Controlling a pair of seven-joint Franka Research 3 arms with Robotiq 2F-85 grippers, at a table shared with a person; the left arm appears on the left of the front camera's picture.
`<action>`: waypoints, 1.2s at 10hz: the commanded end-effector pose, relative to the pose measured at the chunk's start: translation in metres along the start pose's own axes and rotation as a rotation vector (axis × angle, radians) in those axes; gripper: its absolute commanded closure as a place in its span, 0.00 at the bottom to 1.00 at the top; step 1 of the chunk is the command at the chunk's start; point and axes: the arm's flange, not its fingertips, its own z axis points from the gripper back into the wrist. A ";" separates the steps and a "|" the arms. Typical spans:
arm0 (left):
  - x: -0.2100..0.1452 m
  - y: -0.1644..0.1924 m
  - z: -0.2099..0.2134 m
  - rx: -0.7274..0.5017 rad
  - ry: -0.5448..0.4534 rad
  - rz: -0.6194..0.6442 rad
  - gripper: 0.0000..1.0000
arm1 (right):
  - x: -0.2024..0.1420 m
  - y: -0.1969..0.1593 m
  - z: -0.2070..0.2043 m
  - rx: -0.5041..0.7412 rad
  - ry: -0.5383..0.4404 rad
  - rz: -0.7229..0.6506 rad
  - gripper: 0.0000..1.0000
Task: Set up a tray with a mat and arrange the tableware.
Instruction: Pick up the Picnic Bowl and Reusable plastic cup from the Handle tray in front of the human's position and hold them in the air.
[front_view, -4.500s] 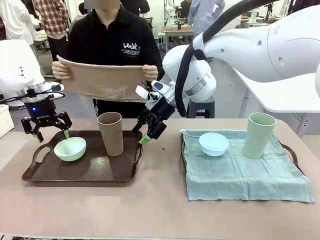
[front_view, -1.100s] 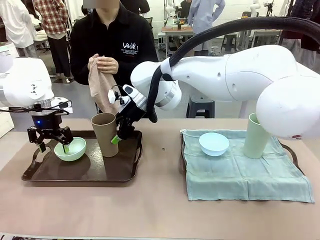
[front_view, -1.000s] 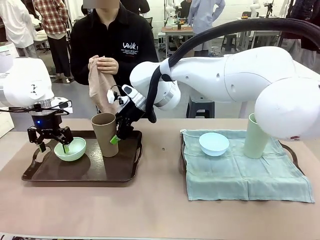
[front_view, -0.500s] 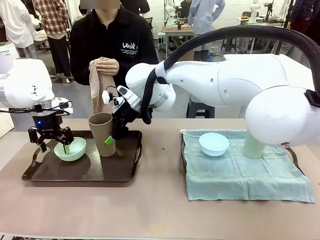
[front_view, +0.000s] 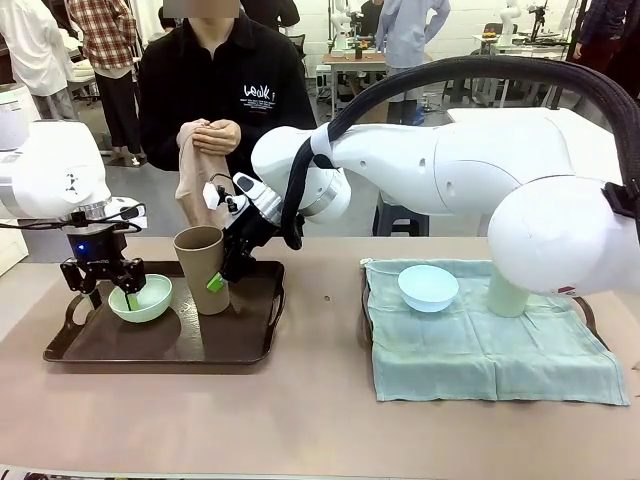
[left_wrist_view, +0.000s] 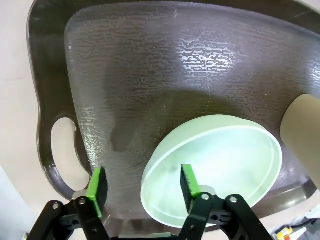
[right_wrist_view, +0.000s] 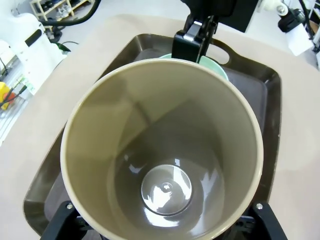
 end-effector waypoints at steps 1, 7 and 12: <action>0.001 0.001 0.004 -0.015 -0.023 0.007 0.64 | 0.003 -0.010 -0.002 0.018 0.005 0.029 0.63; 0.001 0.003 0.006 0.000 -0.020 0.012 1.00 | 0.000 -0.010 0.001 0.020 0.007 0.030 1.00; 0.002 0.005 0.007 0.003 -0.021 0.021 1.00 | -0.002 -0.011 0.002 0.023 -0.006 0.041 0.77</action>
